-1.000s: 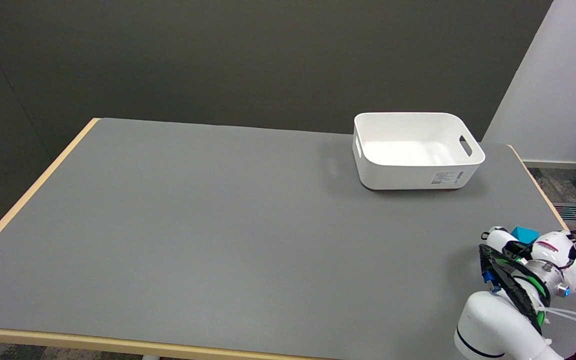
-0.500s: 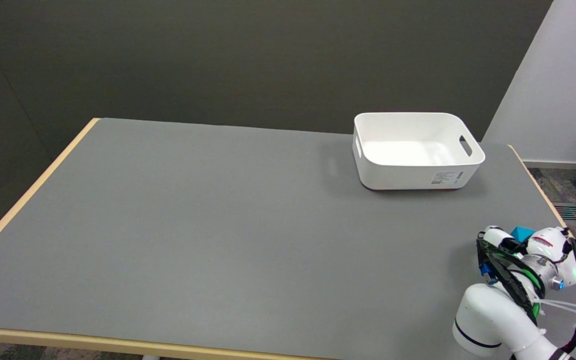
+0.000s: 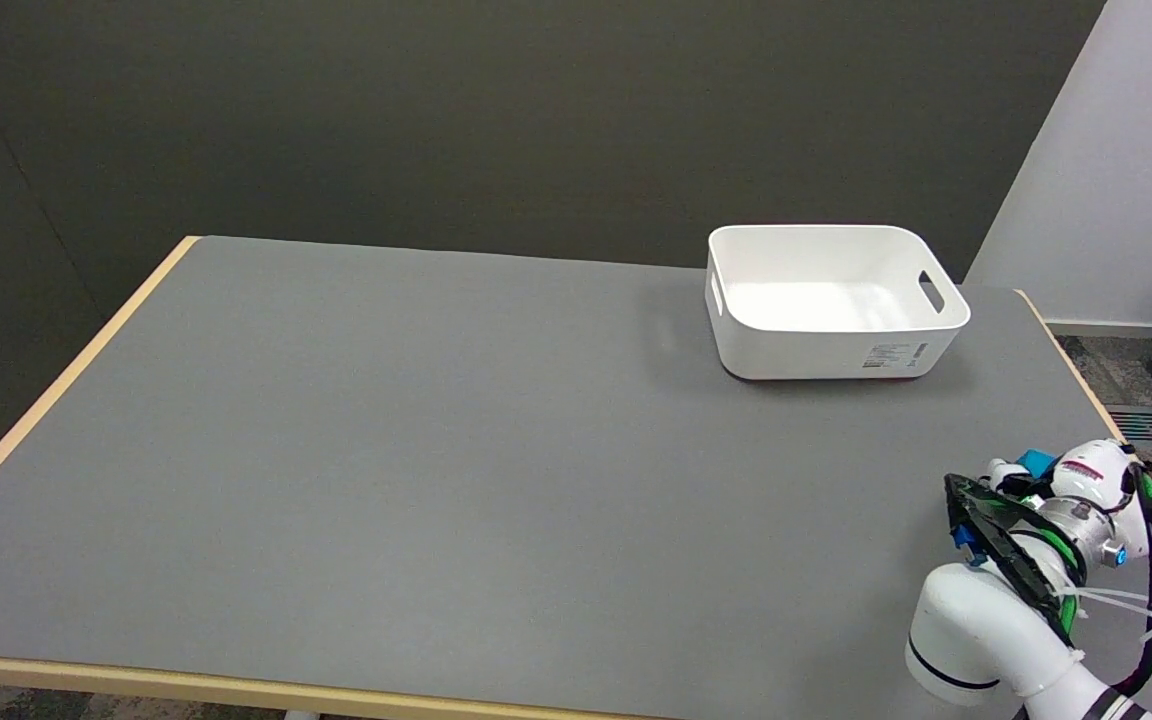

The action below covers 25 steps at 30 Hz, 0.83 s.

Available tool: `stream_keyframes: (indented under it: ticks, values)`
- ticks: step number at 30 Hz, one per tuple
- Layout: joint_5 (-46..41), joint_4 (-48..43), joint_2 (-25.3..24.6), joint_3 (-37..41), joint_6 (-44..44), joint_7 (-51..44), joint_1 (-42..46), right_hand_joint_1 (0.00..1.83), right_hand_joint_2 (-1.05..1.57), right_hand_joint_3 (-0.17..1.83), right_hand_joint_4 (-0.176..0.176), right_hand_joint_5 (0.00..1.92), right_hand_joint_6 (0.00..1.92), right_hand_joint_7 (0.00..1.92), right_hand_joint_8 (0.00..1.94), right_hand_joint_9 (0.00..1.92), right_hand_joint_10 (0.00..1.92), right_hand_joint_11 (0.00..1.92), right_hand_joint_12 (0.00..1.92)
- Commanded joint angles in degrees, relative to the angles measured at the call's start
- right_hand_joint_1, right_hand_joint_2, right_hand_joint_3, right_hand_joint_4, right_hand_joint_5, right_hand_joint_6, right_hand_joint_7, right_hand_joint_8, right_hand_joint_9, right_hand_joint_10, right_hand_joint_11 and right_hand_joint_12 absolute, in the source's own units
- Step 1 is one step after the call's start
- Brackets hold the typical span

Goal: Pick up blue wooden cube.

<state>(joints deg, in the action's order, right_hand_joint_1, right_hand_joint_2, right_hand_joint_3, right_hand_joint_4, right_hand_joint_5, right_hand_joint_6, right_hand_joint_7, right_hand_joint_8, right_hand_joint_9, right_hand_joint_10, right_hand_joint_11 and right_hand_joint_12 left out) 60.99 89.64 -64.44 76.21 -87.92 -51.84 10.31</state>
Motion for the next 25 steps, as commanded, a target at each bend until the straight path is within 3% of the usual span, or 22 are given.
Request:
stream_keyframes:
  ticks: [1,7,20,22,25]
  values:
    - [9.55,-0.68,0.46,-0.55,1.98,9.53,-0.63,1.09,1.44,-0.06,-0.176,0.42,1.55,0.59,1.94,0.60,1.92,0.18,1.92]
    - [20.05,0.06,1.42,-0.91,6.35,20.43,-2.78,1.09,1.44,-0.04,-0.176,0.42,1.56,0.59,1.94,0.64,1.92,0.14,1.92]
    - [32.71,3.02,3.90,-1.81,21.01,29.44,-10.57,1.11,1.40,0.01,-0.176,0.42,1.55,0.62,1.90,0.70,1.92,0.15,1.92]
    - [32.91,1.06,5.04,-2.81,24.38,30.67,-13.64,1.12,1.21,0.36,-0.176,0.51,1.68,0.58,1.76,0.72,1.92,0.10,1.92]
    - [32.91,-3.23,6.37,-3.98,28.62,31.54,-18.57,1.12,1.19,0.39,-0.176,0.52,1.70,0.57,1.75,0.72,1.92,0.09,1.92]
